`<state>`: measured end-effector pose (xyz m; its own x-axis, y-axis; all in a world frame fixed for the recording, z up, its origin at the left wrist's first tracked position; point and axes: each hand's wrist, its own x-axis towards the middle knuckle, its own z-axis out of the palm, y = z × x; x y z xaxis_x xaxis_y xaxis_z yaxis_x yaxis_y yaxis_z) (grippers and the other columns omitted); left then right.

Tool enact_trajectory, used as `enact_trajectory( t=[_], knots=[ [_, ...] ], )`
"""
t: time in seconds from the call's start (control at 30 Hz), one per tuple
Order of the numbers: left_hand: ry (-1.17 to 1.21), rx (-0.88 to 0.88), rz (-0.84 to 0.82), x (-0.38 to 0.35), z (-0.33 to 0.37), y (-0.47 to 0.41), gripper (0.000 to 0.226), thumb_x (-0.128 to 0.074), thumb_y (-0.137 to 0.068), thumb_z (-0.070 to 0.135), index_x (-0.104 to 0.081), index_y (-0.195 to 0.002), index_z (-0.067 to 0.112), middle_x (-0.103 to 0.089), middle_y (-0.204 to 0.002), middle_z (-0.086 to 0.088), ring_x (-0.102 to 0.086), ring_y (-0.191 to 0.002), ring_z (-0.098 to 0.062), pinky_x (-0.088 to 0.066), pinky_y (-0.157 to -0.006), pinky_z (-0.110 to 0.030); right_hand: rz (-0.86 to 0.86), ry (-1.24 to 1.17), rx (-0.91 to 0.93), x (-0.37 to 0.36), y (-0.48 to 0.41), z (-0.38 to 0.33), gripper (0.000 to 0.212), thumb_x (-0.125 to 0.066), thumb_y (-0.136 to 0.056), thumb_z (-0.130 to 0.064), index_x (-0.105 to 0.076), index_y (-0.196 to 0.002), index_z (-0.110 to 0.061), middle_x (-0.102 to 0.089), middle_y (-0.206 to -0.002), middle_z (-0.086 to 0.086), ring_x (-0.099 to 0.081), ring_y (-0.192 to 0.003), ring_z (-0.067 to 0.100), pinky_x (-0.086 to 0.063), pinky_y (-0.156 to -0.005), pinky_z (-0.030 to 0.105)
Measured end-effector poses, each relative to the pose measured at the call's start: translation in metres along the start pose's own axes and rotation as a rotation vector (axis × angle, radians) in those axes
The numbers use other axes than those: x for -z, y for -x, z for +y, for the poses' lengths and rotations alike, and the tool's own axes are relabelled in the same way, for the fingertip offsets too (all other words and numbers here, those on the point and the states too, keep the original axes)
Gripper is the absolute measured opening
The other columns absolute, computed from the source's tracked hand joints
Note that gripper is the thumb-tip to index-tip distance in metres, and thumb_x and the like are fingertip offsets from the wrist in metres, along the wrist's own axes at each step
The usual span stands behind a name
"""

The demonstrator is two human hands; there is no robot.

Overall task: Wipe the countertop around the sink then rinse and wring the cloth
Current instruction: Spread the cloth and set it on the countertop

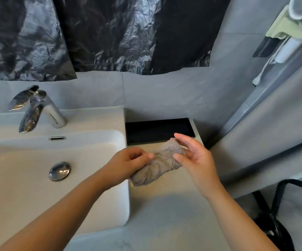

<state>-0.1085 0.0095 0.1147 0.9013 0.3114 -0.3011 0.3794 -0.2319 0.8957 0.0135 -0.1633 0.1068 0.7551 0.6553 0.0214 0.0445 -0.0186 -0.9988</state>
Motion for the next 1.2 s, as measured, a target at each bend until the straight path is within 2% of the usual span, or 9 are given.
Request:
enact_trajectory(
  t=[0.1,0.27,0.33,0.53,0.7,0.8,0.9,1.03,1.2],
  knots=[
    [0.218,0.061,-0.085,-0.011,0.002,-0.013,0.051,-0.081,-0.059,0.043,-0.070,-0.099,0.014,-0.071,-0.095,-0.009,-0.067,-0.086,-0.017,-0.053,-0.082,-0.035,0.093,-0.084,-0.059,0.028,-0.020,0.013,0.048,-0.060,-0.084,0.010,-0.062,-0.116,-0.026,-0.068,-0.114,0.000,-0.066,-0.104,0.017,-0.053,-0.076,0.022],
    [0.787,0.166,0.135,-0.051,0.010,-0.044,0.028,-0.061,-0.089,0.028,-0.066,-0.111,0.012,-0.071,-0.111,-0.006,-0.065,-0.107,-0.018,-0.047,-0.098,-0.040,0.091,-0.114,-0.076,0.048,-0.044,0.033,0.046,-0.062,-0.085,0.006,-0.059,-0.121,-0.022,-0.065,-0.119,0.001,-0.066,-0.104,0.013,-0.053,-0.076,0.021],
    [0.868,0.240,0.209,-0.059,0.010,-0.065,0.028,-0.055,-0.093,0.030,-0.064,-0.113,0.013,-0.071,-0.110,-0.006,-0.066,-0.105,-0.018,-0.048,-0.097,-0.039,0.101,-0.072,-0.062,0.053,-0.054,0.041,0.047,-0.062,-0.086,0.006,-0.058,-0.123,-0.021,-0.064,-0.122,0.000,-0.065,-0.105,0.011,-0.053,-0.077,0.021],
    [0.404,0.264,0.490,-0.072,-0.005,-0.130,0.035,-0.053,-0.094,0.035,-0.066,-0.092,0.003,-0.068,-0.087,-0.008,-0.068,-0.075,-0.017,-0.056,-0.059,-0.022,0.156,-0.003,-0.076,0.071,-0.093,0.072,0.044,-0.063,-0.084,0.006,-0.062,-0.118,-0.021,-0.066,-0.116,-0.004,-0.066,-0.100,0.006,-0.051,-0.075,0.016],
    [0.031,0.262,0.490,-0.084,-0.033,-0.189,0.025,-0.049,-0.097,0.025,-0.057,-0.084,0.004,-0.060,-0.079,-0.008,-0.059,-0.069,-0.018,-0.053,-0.056,-0.029,0.226,0.081,-0.112,0.078,-0.142,0.114,0.041,-0.062,-0.084,0.005,-0.062,-0.119,-0.017,-0.064,-0.115,-0.005,-0.061,-0.097,-0.008,-0.047,-0.076,0.007],
    [-0.040,0.278,0.513,-0.086,-0.035,-0.227,0.033,-0.054,-0.093,0.031,-0.052,-0.072,0.006,-0.046,-0.063,-0.003,-0.042,-0.055,-0.014,-0.032,-0.049,-0.024,0.279,0.204,-0.114,0.089,-0.177,0.139,0.039,-0.061,-0.086,0.002,-0.062,-0.121,-0.015,-0.062,-0.118,-0.005,-0.059,-0.103,0.001,-0.041,-0.078,0.000],
    [0.013,0.353,0.503,-0.084,-0.040,-0.263,0.040,-0.055,-0.091,0.039,-0.048,-0.063,0.011,-0.042,-0.057,-0.001,-0.041,-0.054,-0.016,-0.030,-0.052,-0.027,0.281,0.317,-0.114,0.103,-0.207,0.159,0.038,-0.062,-0.087,-0.001,-0.061,-0.123,-0.014,-0.062,-0.117,-0.003,-0.058,-0.105,0.008,-0.038,-0.077,-0.003],
    [-0.019,0.398,0.513,-0.087,-0.050,-0.294,0.037,-0.052,-0.093,0.039,-0.050,-0.065,0.014,-0.048,-0.059,0.000,-0.044,-0.053,-0.016,-0.031,-0.050,-0.027,0.262,0.424,-0.122,0.112,-0.229,0.184,0.037,-0.061,-0.089,-0.005,-0.060,-0.125,-0.016,-0.062,-0.122,0.001,-0.058,-0.110,0.014,-0.039,-0.086,0.008],
    [-0.351,0.397,0.515,-0.095,-0.064,-0.312,0.033,-0.049,-0.094,0.041,-0.055,-0.081,0.012,-0.055,-0.070,0.000,-0.049,-0.058,-0.015,-0.031,-0.048,-0.026,0.254,0.574,-0.105,0.107,-0.232,0.204,0.043,-0.060,-0.090,-0.005,-0.054,-0.132,-0.011,-0.057,-0.131,0.007,-0.054,-0.120,0.020,-0.038,-0.097,0.020]
  ],
)
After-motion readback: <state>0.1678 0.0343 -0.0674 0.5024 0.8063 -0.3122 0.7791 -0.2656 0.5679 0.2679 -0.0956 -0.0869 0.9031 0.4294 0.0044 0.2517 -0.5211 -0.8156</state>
